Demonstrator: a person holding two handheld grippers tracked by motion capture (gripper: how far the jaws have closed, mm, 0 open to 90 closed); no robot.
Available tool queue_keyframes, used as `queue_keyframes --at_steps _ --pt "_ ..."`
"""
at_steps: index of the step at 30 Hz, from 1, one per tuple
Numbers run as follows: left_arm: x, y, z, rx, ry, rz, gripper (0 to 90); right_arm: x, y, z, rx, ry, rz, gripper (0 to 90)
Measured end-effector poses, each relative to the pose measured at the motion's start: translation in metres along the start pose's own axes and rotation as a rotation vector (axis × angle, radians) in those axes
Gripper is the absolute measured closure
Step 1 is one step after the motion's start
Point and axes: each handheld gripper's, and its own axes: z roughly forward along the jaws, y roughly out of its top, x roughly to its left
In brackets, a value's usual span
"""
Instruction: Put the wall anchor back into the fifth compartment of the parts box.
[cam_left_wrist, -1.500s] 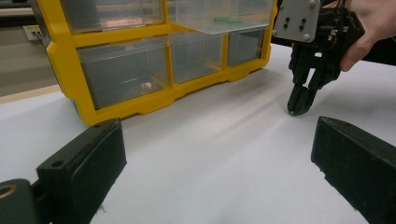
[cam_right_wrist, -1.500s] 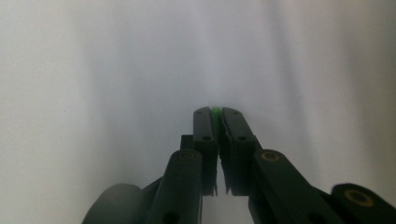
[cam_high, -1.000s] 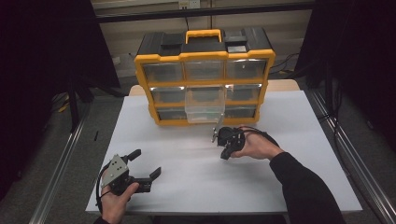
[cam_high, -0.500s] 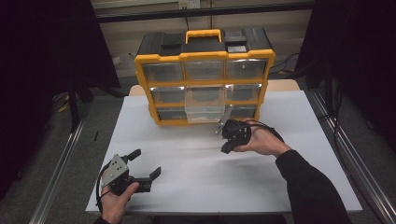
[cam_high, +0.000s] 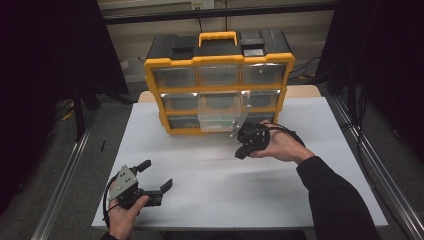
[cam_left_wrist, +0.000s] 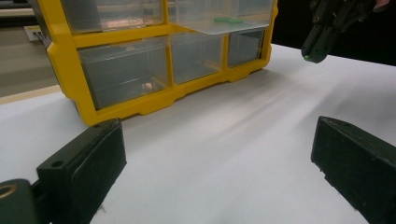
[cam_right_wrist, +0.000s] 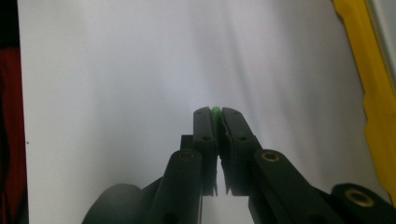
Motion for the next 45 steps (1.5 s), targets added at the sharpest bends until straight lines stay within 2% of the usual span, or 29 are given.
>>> queue_keyframes --at_steps 1,4,10,11,13,15,18,31,41,42,45 --pt "0.0 0.0 0.0 0.001 0.0 -0.001 3.1 0.001 0.001 -0.002 0.003 0.0 0.009 84.9" --pt "0.0 -0.001 0.0 -0.002 0.007 -0.011 3.1 0.001 0.004 -0.007 -0.007 0.0 -0.005 84.9" --pt "0.001 0.0 0.0 -0.002 0.002 -0.001 3.1 0.001 0.011 -0.016 -0.027 -0.007 -0.03 84.9" --pt "0.001 0.0 0.0 -0.001 0.002 0.0 3.1 0.001 0.013 -0.018 -0.024 -0.006 -0.021 84.9" --pt "0.0 -0.001 0.001 -0.005 0.001 -0.011 3.1 0.001 0.015 -0.021 -0.028 -0.008 -0.031 84.9" --pt "0.001 0.0 0.0 -0.001 0.003 -0.001 3.1 0.001 0.018 -0.023 -0.029 -0.009 -0.034 84.9" --pt "0.0 0.0 0.001 -0.006 0.001 -0.007 3.1 0.003 0.022 -0.027 -0.022 -0.015 -0.039 84.9" --pt "0.001 0.0 0.0 -0.002 0.004 0.0 3.1 0.004 0.039 -0.051 -0.073 -0.029 -0.079 84.9" --pt "-0.001 0.0 0.001 -0.005 0.006 -0.01 3.1 0.007 0.052 -0.074 -0.093 -0.052 -0.106 84.9" --pt "0.001 0.0 0.0 0.005 0.006 0.006 3.1 0.007 0.054 -0.076 -0.094 -0.056 -0.111 84.9" --pt "0.0 0.0 0.001 -0.003 0.007 -0.007 3.1 0.007 0.058 -0.083 -0.104 -0.063 -0.114 84.9"
